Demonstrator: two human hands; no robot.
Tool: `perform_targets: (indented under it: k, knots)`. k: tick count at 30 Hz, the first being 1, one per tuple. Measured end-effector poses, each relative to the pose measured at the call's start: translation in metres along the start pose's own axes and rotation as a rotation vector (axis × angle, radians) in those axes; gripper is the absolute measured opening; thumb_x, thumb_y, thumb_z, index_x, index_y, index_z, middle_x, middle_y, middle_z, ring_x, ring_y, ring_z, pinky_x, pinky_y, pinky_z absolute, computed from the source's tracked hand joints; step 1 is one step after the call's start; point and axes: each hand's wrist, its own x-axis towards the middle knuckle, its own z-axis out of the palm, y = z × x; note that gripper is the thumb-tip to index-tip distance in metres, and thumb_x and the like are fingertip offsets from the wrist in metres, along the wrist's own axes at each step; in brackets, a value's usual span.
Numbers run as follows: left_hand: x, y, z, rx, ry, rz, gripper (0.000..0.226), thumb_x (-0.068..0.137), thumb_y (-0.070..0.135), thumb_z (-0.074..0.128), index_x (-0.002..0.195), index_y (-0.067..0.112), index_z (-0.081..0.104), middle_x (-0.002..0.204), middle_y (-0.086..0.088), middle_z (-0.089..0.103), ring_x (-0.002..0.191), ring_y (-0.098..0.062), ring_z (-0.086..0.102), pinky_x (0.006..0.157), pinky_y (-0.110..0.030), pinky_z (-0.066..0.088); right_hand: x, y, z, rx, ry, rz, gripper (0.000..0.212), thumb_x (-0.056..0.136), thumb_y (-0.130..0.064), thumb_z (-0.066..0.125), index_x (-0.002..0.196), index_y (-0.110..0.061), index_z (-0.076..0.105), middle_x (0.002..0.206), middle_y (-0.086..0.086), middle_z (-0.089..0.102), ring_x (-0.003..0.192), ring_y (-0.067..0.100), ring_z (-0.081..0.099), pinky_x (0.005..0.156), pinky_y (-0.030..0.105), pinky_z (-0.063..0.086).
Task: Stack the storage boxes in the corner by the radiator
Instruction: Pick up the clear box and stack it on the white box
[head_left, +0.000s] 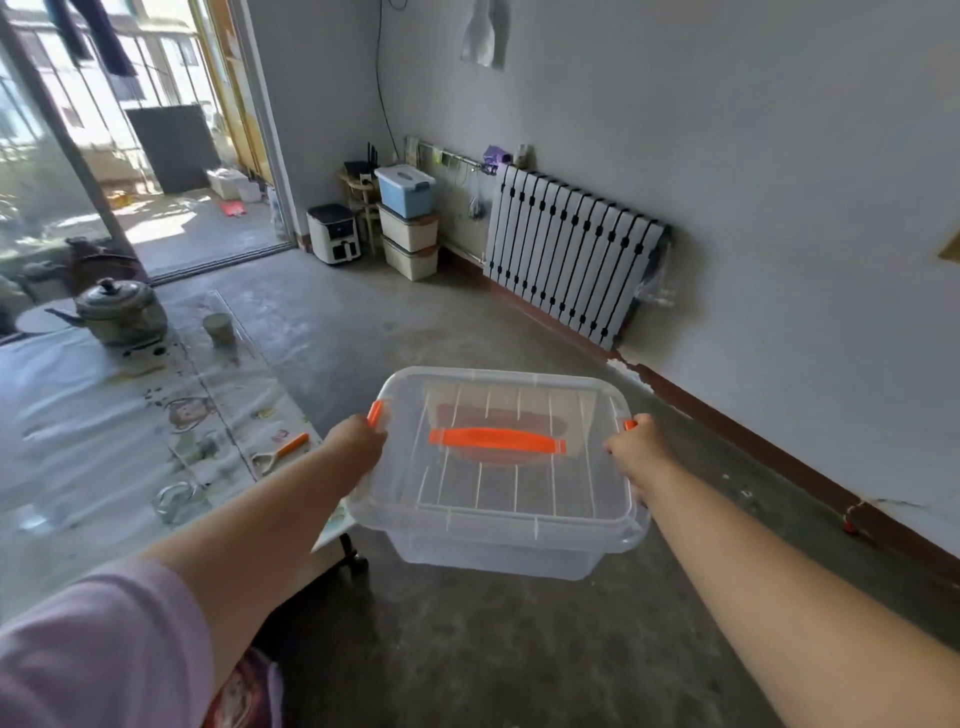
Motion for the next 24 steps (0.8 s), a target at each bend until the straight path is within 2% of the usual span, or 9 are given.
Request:
perform_targets:
  k: [3,5,7,8,9,11,13,19,24]
  knots:
    - [0.043,0.038,0.003,-0.047,0.034,-0.020,0.048,0.097,0.037,0.039,0.117,-0.002,0.060,0.116,-0.027,0.063,0.109,-0.041,0.060,0.099,-0.046,0.046,0.063,-0.041,-0.002,-0.022,-0.049,-0.029,0.037,0.088,-0.012,0.053,0.124,-0.013,0.048,0.112,0.015,0.060,0.097,0.034,0.062,0.085,0.052,0.056]
    - [0.073,0.061,0.006,-0.051,0.061,-0.041,0.047,0.097,0.036,0.039,0.119,-0.001,0.060,0.116,-0.025,0.063,0.110,-0.040,0.060,0.101,-0.046,0.045,0.105,-0.069,-0.004,-0.064,-0.047,-0.073,0.037,0.088,-0.013,0.054,0.124,-0.014,0.048,0.110,0.014,0.060,0.093,0.031,0.062,0.072,0.044,0.056]
    - [0.106,0.079,0.006,-0.072,0.078,-0.078,0.047,0.097,0.036,0.039,0.121,0.001,0.059,0.117,-0.023,0.063,0.109,-0.038,0.059,0.101,-0.046,0.045,0.148,-0.100,0.002,-0.105,-0.056,-0.113,0.037,0.087,-0.015,0.053,0.123,-0.017,0.047,0.107,0.012,0.059,0.084,0.028,0.059,0.058,0.034,0.046]
    - [0.117,0.085,0.004,-0.072,0.070,-0.089,0.047,0.097,0.037,0.039,0.122,0.002,0.058,0.116,-0.022,0.064,0.109,-0.038,0.060,0.101,-0.046,0.045,0.160,-0.112,0.006,-0.116,-0.063,-0.131,0.037,0.086,-0.015,0.053,0.123,-0.017,0.047,0.106,0.012,0.059,0.082,0.027,0.058,0.057,0.032,0.044]
    - [0.132,0.089,0.003,-0.077,0.074,-0.103,0.047,0.097,0.037,0.039,0.122,0.002,0.058,0.116,-0.021,0.064,0.109,-0.037,0.060,0.101,-0.046,0.045,0.176,-0.122,0.013,-0.117,-0.085,-0.136,0.037,0.086,-0.014,0.053,0.122,-0.016,0.047,0.107,0.013,0.059,0.082,0.028,0.058,0.059,0.033,0.046]
    - [0.176,0.097,-0.002,-0.097,0.098,-0.141,0.049,0.097,0.041,0.039,0.120,0.003,0.059,0.115,-0.019,0.064,0.107,-0.036,0.060,0.100,-0.044,0.046,0.217,-0.147,0.038,-0.095,-0.120,-0.137,0.036,0.086,-0.012,0.054,0.121,-0.014,0.048,0.108,0.014,0.059,0.090,0.031,0.060,0.073,0.043,0.054]
    - [0.218,0.103,-0.009,-0.114,0.111,-0.171,0.050,0.096,0.043,0.040,0.119,0.004,0.060,0.112,-0.018,0.065,0.104,-0.036,0.061,0.099,-0.044,0.047,0.251,-0.173,0.064,-0.075,-0.164,-0.127,0.034,0.086,-0.011,0.055,0.119,-0.014,0.048,0.108,0.015,0.059,0.093,0.033,0.061,0.084,0.050,0.055]
    - [0.373,0.138,-0.049,-0.114,0.116,-0.200,0.051,0.096,0.046,0.039,0.117,0.006,0.063,0.109,-0.017,0.066,0.102,-0.034,0.061,0.097,-0.042,0.047,0.363,-0.268,0.138,-0.044,-0.187,-0.117,0.031,0.084,-0.010,0.055,0.115,-0.013,0.050,0.102,0.013,0.059,0.089,0.030,0.061,0.083,0.049,0.055]
    - [0.481,0.189,-0.101,-0.078,0.143,-0.162,0.044,0.097,0.037,0.042,0.122,0.005,0.058,0.116,-0.019,0.063,0.107,-0.035,0.059,0.096,-0.039,0.046,0.439,-0.363,0.176,-0.030,-0.215,-0.150,0.041,0.082,-0.010,0.060,0.121,-0.011,0.048,0.106,0.016,0.060,0.095,0.034,0.062,0.088,0.050,0.055]
